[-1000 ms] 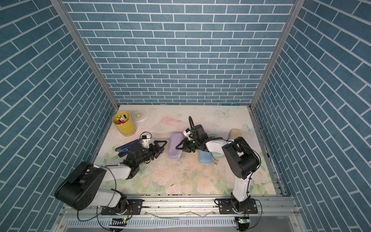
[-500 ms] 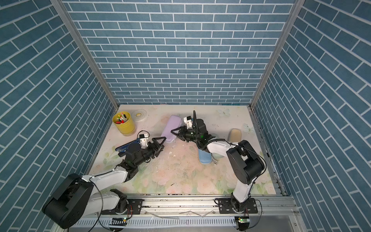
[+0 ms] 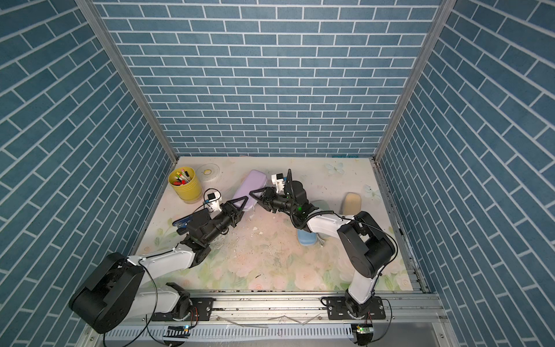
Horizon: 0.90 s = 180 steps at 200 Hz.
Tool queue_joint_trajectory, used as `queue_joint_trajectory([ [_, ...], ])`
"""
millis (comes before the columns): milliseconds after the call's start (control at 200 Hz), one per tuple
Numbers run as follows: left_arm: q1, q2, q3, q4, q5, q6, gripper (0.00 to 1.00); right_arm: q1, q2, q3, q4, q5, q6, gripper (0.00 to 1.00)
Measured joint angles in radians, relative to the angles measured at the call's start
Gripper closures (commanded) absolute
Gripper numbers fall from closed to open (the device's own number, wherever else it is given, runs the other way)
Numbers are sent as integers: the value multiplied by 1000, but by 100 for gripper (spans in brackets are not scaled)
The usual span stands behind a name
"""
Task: Put umbrellas into zippered umbrella sleeves
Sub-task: Pick up the umbrella sleeve at the center of the board, then zip the zipper on the umbrella sleeve.
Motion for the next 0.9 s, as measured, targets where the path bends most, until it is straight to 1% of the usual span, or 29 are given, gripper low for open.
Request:
queue_joint_trajectory([
  [40, 13, -11, 0, -29, 6, 5, 79, -24, -46, -17, -69, -1, -47, 54],
  [100, 29, -35, 1, -80, 13, 19, 79, -55, -126, -20, -219, 20, -164, 55],
  [150, 38, -61, 9, -135, 19, 39, 79, -74, -190, -4, -357, 77, -291, 55],
  [200, 40, -89, 27, -196, 31, 63, 78, -68, -232, 24, -476, 145, -407, 56],
  [265, 40, -125, 55, -267, 49, 95, 78, -30, -265, 57, -595, 259, -564, 57],
  [325, 39, -163, 86, -329, 61, 130, 78, 21, -275, 72, -666, 359, -688, 57],
  [460, 37, -226, 137, -425, 79, 187, 78, 145, -272, 72, -749, 528, -891, 56],
  [535, 34, -241, 152, -454, 82, 206, 78, 200, -272, 72, -745, 586, -968, 55],
  [630, 27, -241, 157, -478, 83, 219, 78, 244, -272, 72, -723, 638, -1032, 55],
  [785, 14, -241, 157, -521, 86, 224, 78, 265, -249, 75, -675, 688, -1085, 55],
  [900, 9, -241, 157, -525, 86, 224, 78, 269, -219, 80, -657, 702, -1105, 56],
])
